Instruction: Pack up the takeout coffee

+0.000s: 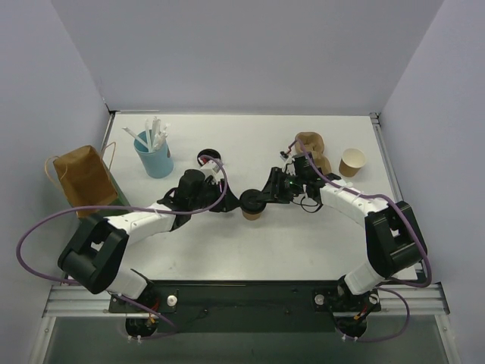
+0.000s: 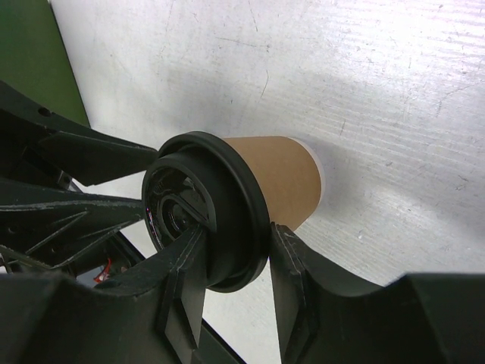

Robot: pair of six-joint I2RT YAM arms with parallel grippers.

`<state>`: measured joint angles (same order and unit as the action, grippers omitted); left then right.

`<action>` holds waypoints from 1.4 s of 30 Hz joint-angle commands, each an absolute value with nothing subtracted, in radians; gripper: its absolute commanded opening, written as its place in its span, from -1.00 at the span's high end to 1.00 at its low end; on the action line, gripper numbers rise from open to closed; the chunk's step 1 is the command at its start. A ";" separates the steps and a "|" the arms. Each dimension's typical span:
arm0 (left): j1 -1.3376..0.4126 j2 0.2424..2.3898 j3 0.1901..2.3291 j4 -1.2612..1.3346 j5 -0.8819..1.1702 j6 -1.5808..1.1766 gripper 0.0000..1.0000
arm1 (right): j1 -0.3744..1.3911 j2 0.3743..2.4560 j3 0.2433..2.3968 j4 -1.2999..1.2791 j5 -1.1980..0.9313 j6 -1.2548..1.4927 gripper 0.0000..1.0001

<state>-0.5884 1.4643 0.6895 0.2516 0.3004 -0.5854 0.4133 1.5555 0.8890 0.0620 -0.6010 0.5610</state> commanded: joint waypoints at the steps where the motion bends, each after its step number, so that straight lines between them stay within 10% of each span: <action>1: -0.594 1.491 0.657 0.340 0.386 -0.626 -0.07 | 0.411 1.560 0.865 -0.044 -0.486 0.531 0.30; 27: -0.629 1.491 0.697 0.102 0.157 -0.575 -0.02 | 0.408 1.559 0.857 -0.034 -0.465 0.549 0.33; 37: -0.614 1.359 1.064 -0.305 0.141 -0.378 -0.41 | 0.408 1.551 0.913 -0.069 -0.445 0.571 0.38; 42: -0.615 1.312 1.132 -0.452 0.199 -0.262 -0.95 | 0.388 1.560 0.933 -0.072 -0.433 0.561 0.39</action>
<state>-0.6182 1.3632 1.0683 -0.2745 0.1635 -0.3885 0.4072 1.5417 0.9066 0.0166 -0.5312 0.5903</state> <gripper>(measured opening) 0.887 0.336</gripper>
